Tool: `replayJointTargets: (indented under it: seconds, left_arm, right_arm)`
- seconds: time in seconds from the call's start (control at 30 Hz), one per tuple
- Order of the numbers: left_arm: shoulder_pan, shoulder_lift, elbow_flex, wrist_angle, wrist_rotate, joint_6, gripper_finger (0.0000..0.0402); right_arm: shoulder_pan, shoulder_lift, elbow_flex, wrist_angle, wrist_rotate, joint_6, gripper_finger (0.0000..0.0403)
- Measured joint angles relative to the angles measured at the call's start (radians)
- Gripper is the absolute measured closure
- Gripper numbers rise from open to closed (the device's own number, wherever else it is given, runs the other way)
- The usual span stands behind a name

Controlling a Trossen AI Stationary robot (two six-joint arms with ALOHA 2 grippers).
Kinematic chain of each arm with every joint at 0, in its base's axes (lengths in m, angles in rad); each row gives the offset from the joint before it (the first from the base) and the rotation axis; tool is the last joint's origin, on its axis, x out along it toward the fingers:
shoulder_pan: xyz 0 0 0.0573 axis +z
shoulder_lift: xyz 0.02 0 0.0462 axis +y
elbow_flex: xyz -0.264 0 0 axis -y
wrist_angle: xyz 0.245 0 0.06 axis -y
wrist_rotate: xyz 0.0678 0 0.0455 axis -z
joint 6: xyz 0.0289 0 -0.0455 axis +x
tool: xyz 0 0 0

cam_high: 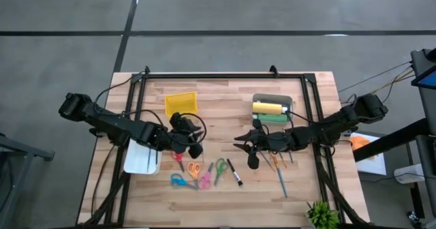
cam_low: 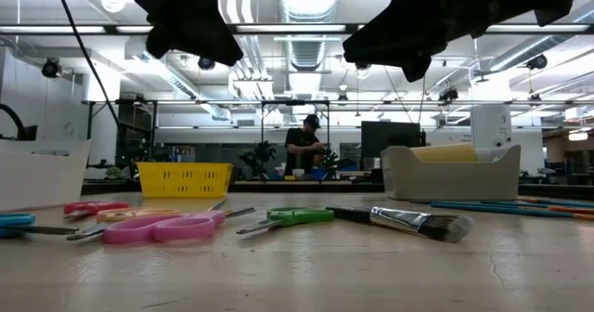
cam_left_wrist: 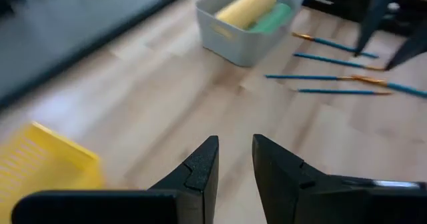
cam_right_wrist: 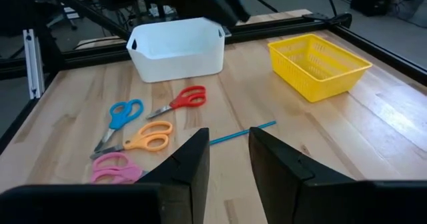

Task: Pick & Place Paint Supplies
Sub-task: Put the blue paintbrush into the white bin

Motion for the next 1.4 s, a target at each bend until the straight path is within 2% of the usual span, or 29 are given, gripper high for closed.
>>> replayJointTargets:
  seconds: [0.13, 0.23, 0.37, 0.43, 0.57, 0.8, 0.93, 1.07, 1.27, 1.4]
  left_arm:
    - [0.012, 0.000, 0.009, -0.031, 0.114, -0.067, 0.0309]
    - [0.041, 0.000, 0.046, -0.151, 0.198, -0.197, 0.0309]
    - [0.070, 0.000, 0.103, -0.348, 0.213, -0.447, 0.0309]
    - [0.080, 0.000, 0.128, -0.402, 0.226, -0.495, 0.0309]
    - [0.090, 0.003, 0.154, -0.413, 0.292, -0.534, 0.0309]
    - [0.127, 0.033, 0.164, -0.436, 0.323, -0.638, 0.0309]
    - [0.158, 0.066, 0.164, -0.436, 0.383, -0.634, 0.0309]
    - [0.175, 0.121, 0.164, -0.434, 0.393, -0.640, 0.0309]
    - [0.213, 0.203, 0.164, -0.422, 0.538, -0.675, 0.0309]
    - [0.223, 0.253, 0.164, -0.414, 0.583, -0.678, 0.0309]
  right_arm:
    - [0.000, 0.000, 0.000, 0.000, 0.000, 0.000, 0.0300]
    - [0.000, 0.000, 0.000, 0.000, 0.000, 0.000, 0.0300]
    - [0.000, 0.000, 0.000, 0.000, 0.000, 0.000, 0.0300]
    - [0.000, 0.000, 0.000, 0.000, 0.000, 0.000, 0.0300]
    - [0.000, 0.000, 0.000, 0.000, 0.000, 0.000, 0.0300]
    - [0.000, 0.000, 0.000, -0.001, 0.000, 0.000, 0.0300]
    - [0.000, 0.000, 0.001, -0.002, 0.000, 0.000, 0.0300]
    - [0.000, 0.000, 0.001, -0.006, 0.000, 0.000, 0.0300]
    - [0.000, 0.000, 0.001, -0.008, 0.000, 0.000, 0.0300]
    - [0.000, 0.000, 0.001, -0.009, 0.000, 0.000, 0.0300]
